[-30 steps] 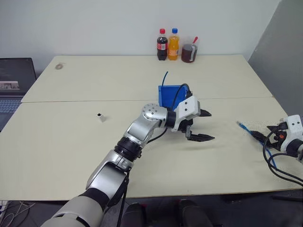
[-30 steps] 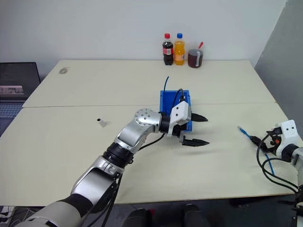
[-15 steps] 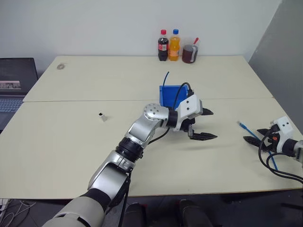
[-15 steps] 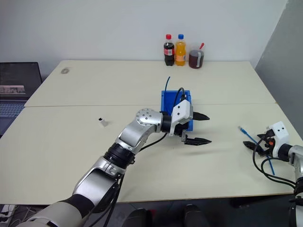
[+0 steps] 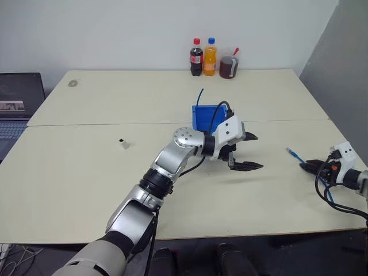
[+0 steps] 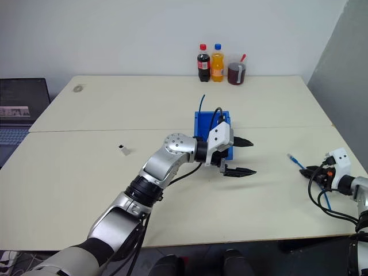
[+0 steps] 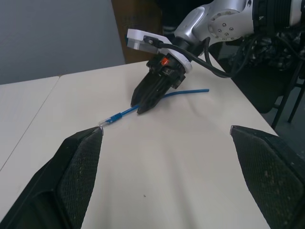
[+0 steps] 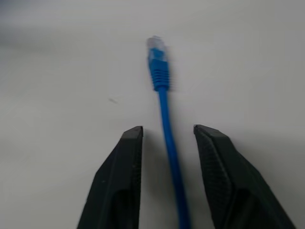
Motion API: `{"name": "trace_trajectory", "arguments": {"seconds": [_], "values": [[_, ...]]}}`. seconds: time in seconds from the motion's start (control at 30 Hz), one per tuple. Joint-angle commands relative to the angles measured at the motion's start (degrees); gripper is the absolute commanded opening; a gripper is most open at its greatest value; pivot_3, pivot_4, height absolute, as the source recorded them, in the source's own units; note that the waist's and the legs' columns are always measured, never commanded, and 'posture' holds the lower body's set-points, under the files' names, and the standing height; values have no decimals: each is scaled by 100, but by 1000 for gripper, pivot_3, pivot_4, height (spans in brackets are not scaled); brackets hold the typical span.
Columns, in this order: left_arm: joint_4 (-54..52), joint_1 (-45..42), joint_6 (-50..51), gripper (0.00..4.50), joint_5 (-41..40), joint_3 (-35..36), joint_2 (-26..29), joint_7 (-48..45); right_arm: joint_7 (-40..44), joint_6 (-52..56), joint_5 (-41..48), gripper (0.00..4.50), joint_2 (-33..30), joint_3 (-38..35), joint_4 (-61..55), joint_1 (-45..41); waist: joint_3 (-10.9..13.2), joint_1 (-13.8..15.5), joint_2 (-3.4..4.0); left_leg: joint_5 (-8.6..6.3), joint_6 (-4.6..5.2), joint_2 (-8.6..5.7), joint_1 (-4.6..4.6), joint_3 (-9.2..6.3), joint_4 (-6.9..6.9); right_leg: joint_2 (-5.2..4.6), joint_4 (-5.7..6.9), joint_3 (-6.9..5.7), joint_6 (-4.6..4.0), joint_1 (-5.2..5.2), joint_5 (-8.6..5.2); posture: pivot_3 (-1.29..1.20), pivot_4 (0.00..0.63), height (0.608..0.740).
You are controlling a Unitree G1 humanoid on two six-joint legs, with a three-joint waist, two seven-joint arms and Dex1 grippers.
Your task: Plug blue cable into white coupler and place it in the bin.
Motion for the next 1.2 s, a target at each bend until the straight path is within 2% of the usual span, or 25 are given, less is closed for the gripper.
{"name": "trace_trajectory", "arguments": {"seconds": [0.03, 0.13, 0.23, 0.4, 0.5, 0.57, 0.67, 0.73, 0.83, 0.87, 0.97, 1.1, 1.2], "values": [[-475, 38, 199, 4500, -171, 193, 28, 48, 207, 384, 169, 543, 128, 57, -566, 165, 1, -11, 1, 0, 0, 0, 1, 1, 0, 0, 1, 1, 0, 0, 0, 0, 150, 740], [-536, 77, 232, 4500, -134, 236, 97, 114, 77, 544, 241, 34, 232, -5, -927, 300, 1, -5, 2, 0, 0, 0, 3, -1, 0, 0, 5, -1, 1, 0, 0, 0, 150, 740], [-680, 124, 283, 4500, -143, 364, 294, 155, -181, 494, 214, 34, 268, -64, -1302, 522, 1, -5, 3, 0, 0, 0, 2, 0, 1, 0, 5, 0, 1, 0, -1, 0, 150, 740], [-1374, 401, 666, 4500, -454, 987, 1384, -92, -260, 955, 452, 34, 129, -66, -3211, 1133, 14, -46, 22, 0, 0, 7, 2, -1, -8, 6, 8, 2, -2, -8, -3, 0, 150, 740], [-2175, 964, 1357, 4500, -963, 1740, 2557, -385, -125, 1587, 714, 34, 58, 291, -4806, 1194, 36, -133, 46, 0, 0, 13, 3, -3, -10, 7, 13, 6, -2, -15, -4, 0, 150, 740], [-2581, 1265, 1692, 4500, -1215, 1991, 3000, -435, -67, 1758, 770, 34, 25, 486, -5314, 1186, 40, -144, 43, 0, 0, 16, 4, -21, -15, 8, 12, 0, -4, -15, -5, 0, 150, 740], [-3725, 2761, 2231, 4500, -1628, 2732, 3882, -586, -232, 1754, 562, 34, 550, 1387, -5790, 631, 55, -139, 16, -1, -2, 16, 3, -20, -14, 2, 5, -12, -6, -8, -7, 0, 150, 740], [-4411, 3977, 2349, 4500, -1781, 3255, 4123, -544, -221, 1600, 335, 34, 952, 2041, -5797, 321, 65, -182, -4, -2, -4, 20, 12, -24, -20, -5, 5, -2, -14, -10, -12, 0, 150, 740], [-5366, 5855, 2274, 4500, -1870, 3920, 3792, -85, -110, 803, -459, 34, 1510, 3092, -5107, -169, 87, -152, -34, -7, -10, 30, 5, -36, -28, -10, 9, -3, -29, -16, -27, 0, 150, 740], [-5542, 6246, 2176, 4500, -1814, 4001, 3655, 65, -69, 550, -657, 34, 1605, 3309, -4886, -283, 105, -68, -51, -7, -11, 29, 1, -40, -27, -14, 10, -6, -29, -18, -29, 0, 150, 740], [-6197, 7598, 1734, 4500, -1433, 4042, 2701, 1003, -90, -136, -1160, 34, 2233, 3929, -3707, -803, 106, 52, -55, -8, -13, 46, -3, -36, -23, -29, 6, -14, -37, -16, -33, 0, 150, 740], [-6745, 8459, 1382, 4500, -1083, 3946, 1692, 2077, 81, -907, -1572, 34, 2526, 4265, -2662, -1092, 100, 145, -75, -8, -13, 17, 3, -33, -16, -65, 6, -13, -65, -7, -39, 0, 150, 740], [-6839, 8821, 1163, 4500, -880, 3813, 1321, 2481, 193, -1302, -1707, 34, 2561, 4322, -2238, -1097, 88, 146, -85, -8, -12, 16, 20, -28, -11, -77, 7, -10, -55, -3, -55, 0, 150, 740]]}}
